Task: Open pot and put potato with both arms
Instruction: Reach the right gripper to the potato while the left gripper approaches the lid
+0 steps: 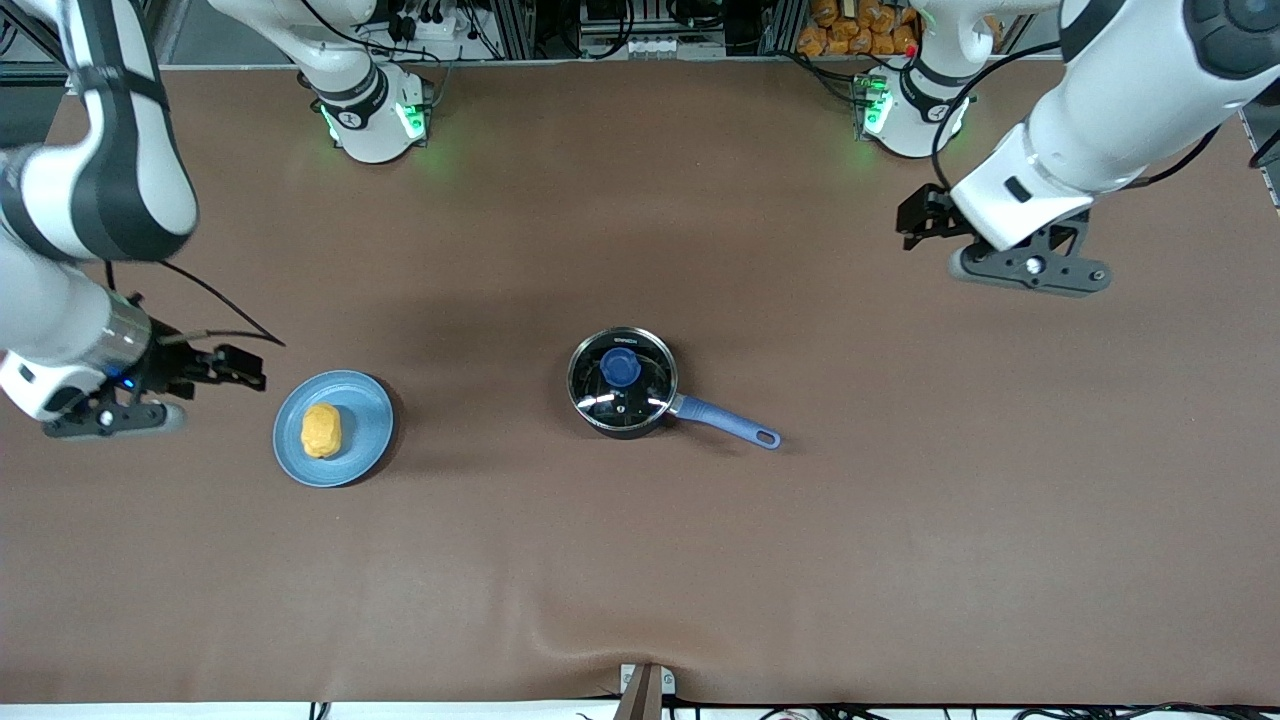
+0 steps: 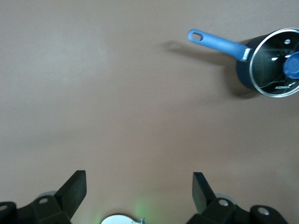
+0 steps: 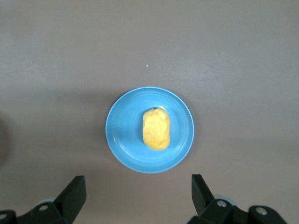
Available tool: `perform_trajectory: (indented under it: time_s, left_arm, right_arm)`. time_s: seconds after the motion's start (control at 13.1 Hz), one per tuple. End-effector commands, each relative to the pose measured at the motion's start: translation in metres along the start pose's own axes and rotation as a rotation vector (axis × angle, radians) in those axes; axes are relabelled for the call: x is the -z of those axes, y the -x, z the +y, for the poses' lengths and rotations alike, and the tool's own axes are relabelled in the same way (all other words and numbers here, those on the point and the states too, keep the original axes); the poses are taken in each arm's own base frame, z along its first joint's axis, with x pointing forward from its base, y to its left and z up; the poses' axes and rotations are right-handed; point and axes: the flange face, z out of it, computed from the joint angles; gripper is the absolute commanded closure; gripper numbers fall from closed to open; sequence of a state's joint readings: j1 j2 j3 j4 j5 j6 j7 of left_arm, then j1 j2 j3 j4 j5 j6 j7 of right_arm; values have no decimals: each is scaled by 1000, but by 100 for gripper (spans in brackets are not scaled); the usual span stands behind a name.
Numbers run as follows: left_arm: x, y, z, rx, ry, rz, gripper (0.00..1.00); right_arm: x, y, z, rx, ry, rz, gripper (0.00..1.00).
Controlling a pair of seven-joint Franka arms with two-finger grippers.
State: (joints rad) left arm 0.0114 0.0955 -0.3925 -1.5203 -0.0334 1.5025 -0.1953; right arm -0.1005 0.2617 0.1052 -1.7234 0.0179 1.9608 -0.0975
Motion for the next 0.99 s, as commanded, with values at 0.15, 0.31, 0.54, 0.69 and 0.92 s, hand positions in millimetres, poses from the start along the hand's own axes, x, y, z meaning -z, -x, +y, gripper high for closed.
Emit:
perform_trajectory:
  time_s: [0.15, 0.31, 0.54, 0.69, 0.92]
  left_arm:
    - [-12, -12, 54, -87, 23, 28, 0]
    - [-25, -19, 73, -101, 34, 36, 0]
    - [-42, -27, 100, -103, 54, 47, 0]
    - [-53, -28, 124, -46, 64, 50, 0]
    - [-73, -35, 167, 19, 86, 35, 0]
  right_arm:
    - [-101, -19, 12, 13, -31, -55, 0]
    - [-141, -12, 14, 76, -26, -12, 0]
    - [-182, -10, 18, 77, -34, -28, 0]
    - [-197, -10, 20, 76, -36, -37, 0]
    - [-222, -9, 24, 70, -36, -33, 0]
